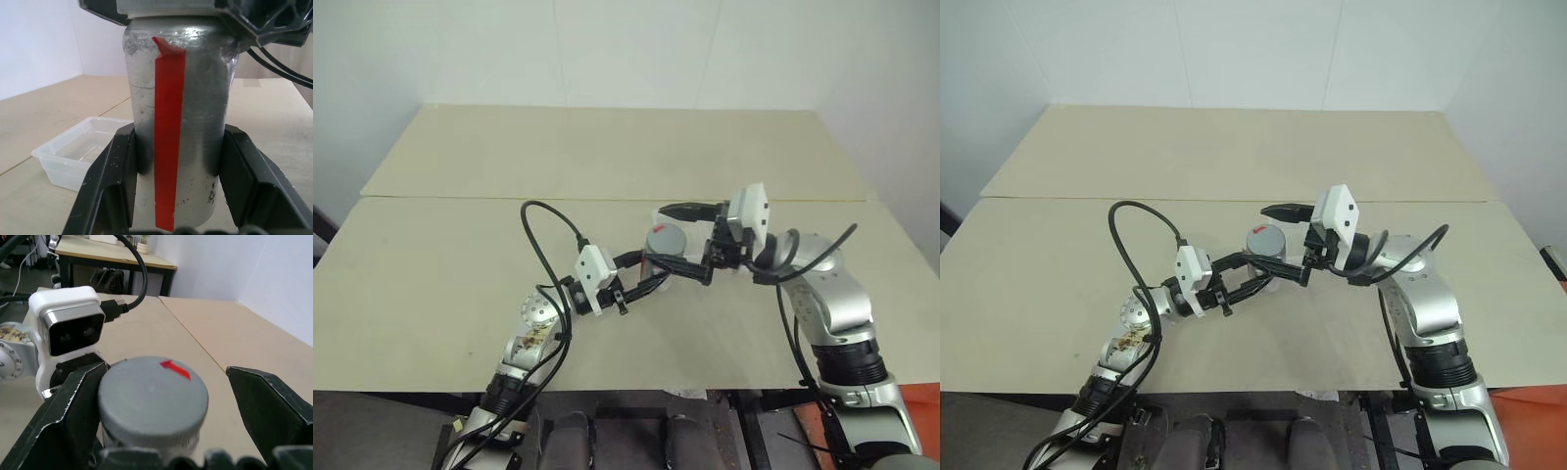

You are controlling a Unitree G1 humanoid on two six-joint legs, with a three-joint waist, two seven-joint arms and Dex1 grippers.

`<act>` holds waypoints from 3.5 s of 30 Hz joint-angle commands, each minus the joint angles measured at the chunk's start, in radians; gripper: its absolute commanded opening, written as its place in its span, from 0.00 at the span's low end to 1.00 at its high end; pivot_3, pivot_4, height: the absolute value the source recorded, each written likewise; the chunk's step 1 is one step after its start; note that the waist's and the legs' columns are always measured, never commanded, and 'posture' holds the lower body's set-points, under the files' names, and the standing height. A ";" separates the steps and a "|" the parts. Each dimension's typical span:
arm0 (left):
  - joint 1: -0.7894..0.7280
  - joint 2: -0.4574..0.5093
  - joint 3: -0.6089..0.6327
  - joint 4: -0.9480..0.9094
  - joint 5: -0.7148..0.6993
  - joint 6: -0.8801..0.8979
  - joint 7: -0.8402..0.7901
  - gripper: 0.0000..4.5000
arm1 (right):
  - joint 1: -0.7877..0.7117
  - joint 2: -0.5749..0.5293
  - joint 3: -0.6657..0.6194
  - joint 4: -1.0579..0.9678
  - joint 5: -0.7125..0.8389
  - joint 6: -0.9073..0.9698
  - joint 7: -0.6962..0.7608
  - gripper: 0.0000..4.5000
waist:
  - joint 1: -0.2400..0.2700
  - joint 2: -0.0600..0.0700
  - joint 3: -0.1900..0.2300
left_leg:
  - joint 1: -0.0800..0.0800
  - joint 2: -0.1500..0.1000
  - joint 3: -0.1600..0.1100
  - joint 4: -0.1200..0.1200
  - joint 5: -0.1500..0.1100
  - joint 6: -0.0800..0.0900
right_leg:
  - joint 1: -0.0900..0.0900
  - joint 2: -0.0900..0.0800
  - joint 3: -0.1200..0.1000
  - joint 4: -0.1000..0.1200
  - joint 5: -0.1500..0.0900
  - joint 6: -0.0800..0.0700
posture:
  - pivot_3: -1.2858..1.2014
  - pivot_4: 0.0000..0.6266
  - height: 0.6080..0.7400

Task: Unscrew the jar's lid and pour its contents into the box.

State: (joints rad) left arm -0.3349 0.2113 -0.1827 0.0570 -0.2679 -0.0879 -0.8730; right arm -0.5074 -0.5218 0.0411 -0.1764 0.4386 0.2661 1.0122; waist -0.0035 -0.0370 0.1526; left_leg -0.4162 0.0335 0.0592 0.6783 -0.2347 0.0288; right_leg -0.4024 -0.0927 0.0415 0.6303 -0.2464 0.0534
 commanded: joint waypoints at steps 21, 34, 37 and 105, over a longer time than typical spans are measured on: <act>-0.019 0.002 0.003 -0.012 -0.013 -0.021 -0.017 0.45 | 0.070 -0.072 -0.102 -0.039 0.024 -0.057 0.012 0.99 | 0.001 0.000 0.000 | 0.000 0.000 0.000 0.000 0.000 0.000 | 0.000 0.000 0.000 0.000 0.000 0.000 | 0.52 0.24 1.00; -0.017 0.000 0.005 -0.010 -0.012 -0.024 -0.018 0.45 | 0.109 -0.105 -0.128 -0.051 0.045 -0.059 0.040 0.99 | 0.005 0.000 0.000 | 0.000 0.000 0.000 0.000 0.000 0.000 | 0.000 0.000 0.000 0.000 0.000 0.000 | 0.52 0.24 1.00; -0.017 -0.001 0.006 -0.009 -0.012 -0.025 -0.018 0.45 | 0.123 -0.126 -0.134 -0.070 0.077 -0.032 0.068 0.99 | 0.005 0.000 0.000 | 0.000 0.000 0.000 0.000 0.000 0.000 | 0.000 0.000 0.000 0.000 0.000 0.000 | 0.52 0.24 1.00; -0.014 -0.013 0.019 -0.003 -0.014 -0.046 0.033 0.45 | 0.141 0.157 -0.284 -0.215 0.335 0.226 -0.449 0.64 | 0.011 0.000 0.000 | 0.000 0.000 0.000 0.000 0.000 0.000 | 0.000 0.000 0.000 0.000 0.000 0.000 | 0.52 0.24 1.00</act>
State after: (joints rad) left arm -0.3337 0.2049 -0.1744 0.0676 -0.2646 -0.1278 -0.8430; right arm -0.3798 -0.3482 -0.1905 -0.3482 0.7686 0.5262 0.5836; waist 0.0076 -0.0370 0.1526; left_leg -0.4165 0.0332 0.0590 0.6785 -0.2347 0.0288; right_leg -0.4019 -0.0930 0.0414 0.6301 -0.2464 0.0534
